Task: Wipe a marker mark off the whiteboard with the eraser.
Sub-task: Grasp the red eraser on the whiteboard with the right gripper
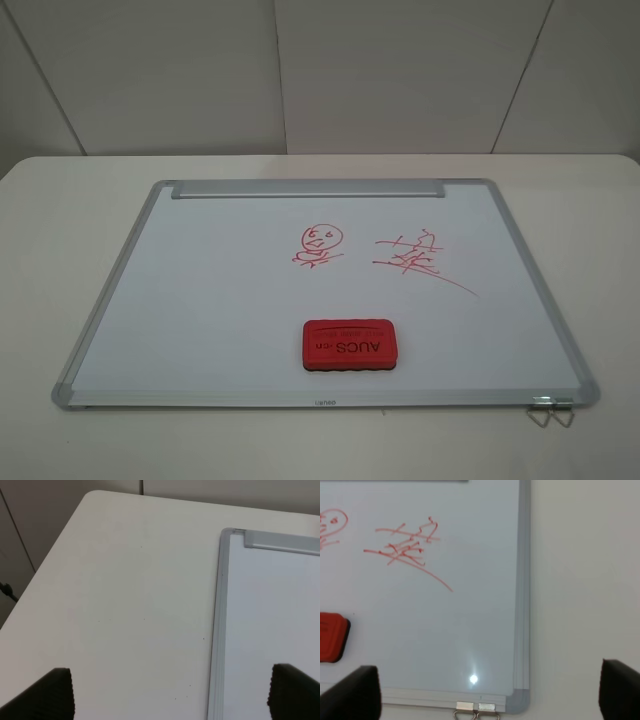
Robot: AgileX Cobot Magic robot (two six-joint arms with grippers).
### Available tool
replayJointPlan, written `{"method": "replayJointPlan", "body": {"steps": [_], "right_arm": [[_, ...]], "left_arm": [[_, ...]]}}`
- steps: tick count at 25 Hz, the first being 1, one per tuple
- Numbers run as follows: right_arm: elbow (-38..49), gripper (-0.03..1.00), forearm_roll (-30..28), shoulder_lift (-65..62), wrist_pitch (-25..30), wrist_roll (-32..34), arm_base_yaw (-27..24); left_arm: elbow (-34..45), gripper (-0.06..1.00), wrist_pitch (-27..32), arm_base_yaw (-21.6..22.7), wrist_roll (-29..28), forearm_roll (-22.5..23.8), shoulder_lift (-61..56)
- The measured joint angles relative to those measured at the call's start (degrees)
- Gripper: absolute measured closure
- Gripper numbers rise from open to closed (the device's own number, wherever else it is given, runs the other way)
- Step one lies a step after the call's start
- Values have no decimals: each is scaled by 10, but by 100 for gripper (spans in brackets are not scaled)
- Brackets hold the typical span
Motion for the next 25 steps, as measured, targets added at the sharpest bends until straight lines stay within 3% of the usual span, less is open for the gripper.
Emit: {"method": "replayJointPlan", "body": {"steps": [5, 14, 19, 25], "right_arm": [[-42, 19, 15, 186, -57, -57, 37], [-149, 19, -5, 491, -87, -220, 281], [-228, 19, -5, 646, -121, -272, 368], [-333, 19, -2, 790, -111, -319, 441]], "left_arm": [[0, 17, 0, 0, 0, 0, 0], [0, 17, 0, 0, 0, 0, 0], [0, 17, 0, 0, 0, 0, 0], [0, 17, 0, 0, 0, 0, 0]]}}
